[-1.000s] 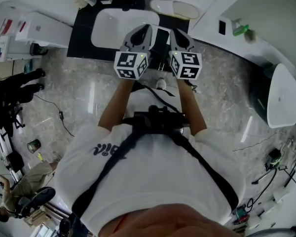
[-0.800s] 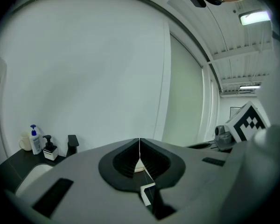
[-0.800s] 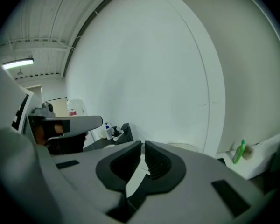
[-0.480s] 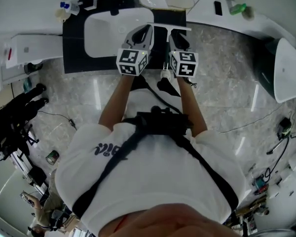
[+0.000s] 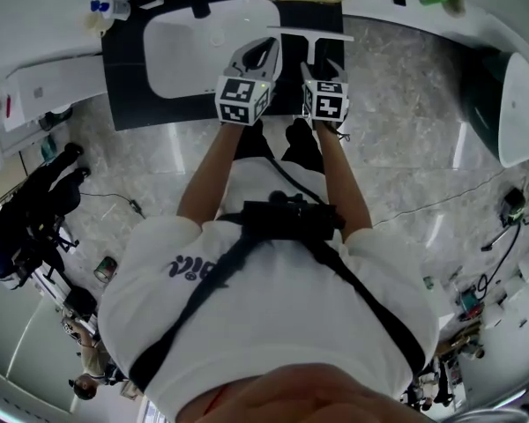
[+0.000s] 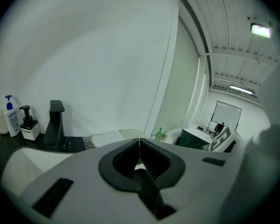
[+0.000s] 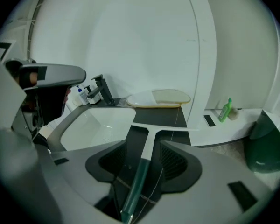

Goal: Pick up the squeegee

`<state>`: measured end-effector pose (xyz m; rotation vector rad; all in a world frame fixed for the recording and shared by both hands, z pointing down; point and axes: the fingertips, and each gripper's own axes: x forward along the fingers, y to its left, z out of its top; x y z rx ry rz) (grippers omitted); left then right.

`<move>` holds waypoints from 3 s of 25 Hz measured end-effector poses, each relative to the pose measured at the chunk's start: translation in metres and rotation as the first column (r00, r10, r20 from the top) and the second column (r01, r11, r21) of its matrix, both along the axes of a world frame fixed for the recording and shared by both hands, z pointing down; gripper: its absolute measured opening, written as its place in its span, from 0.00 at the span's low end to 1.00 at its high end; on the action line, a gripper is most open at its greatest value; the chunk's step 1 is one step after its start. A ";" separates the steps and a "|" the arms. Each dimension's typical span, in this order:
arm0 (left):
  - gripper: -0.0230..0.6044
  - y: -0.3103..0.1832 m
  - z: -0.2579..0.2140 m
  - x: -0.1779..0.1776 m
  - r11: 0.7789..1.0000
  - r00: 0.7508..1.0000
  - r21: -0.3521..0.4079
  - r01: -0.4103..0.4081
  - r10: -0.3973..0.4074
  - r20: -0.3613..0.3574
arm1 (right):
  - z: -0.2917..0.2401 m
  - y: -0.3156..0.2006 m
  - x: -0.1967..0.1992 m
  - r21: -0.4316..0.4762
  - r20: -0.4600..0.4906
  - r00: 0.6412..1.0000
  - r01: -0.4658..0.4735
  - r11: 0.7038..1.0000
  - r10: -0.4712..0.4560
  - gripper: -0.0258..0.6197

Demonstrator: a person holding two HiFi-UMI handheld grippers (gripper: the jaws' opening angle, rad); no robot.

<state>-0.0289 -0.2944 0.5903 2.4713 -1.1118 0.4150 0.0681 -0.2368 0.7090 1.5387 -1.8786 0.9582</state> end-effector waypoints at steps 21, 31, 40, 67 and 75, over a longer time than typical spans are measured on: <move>0.06 -0.001 0.032 -0.024 0.998 1.000 -0.059 0.024 -0.023 0.010 | 0.069 -0.010 -0.004 -0.106 -0.127 0.991 -0.063 0.992 0.050 0.24; 0.06 -0.005 0.013 -0.036 0.998 0.998 -0.041 0.054 -0.054 -0.017 | 0.041 -0.023 0.002 -0.012 -0.090 0.991 -0.103 0.995 0.102 0.19; 0.06 -0.024 -0.040 -0.054 0.992 0.990 0.029 0.119 -0.117 -0.073 | -0.072 -0.056 -0.001 0.231 -0.041 0.991 -0.114 0.966 0.126 0.19; 0.06 -0.034 -0.246 -0.074 0.889 0.977 0.412 0.201 -0.150 -0.153 | -0.371 -0.071 -0.021 0.785 0.086 0.993 -0.118 0.609 0.081 0.19; 0.06 -0.032 -0.250 -0.066 0.891 0.979 0.413 0.187 -0.134 -0.154 | -0.374 -0.070 -0.023 0.787 0.069 0.995 -0.101 0.609 0.077 0.19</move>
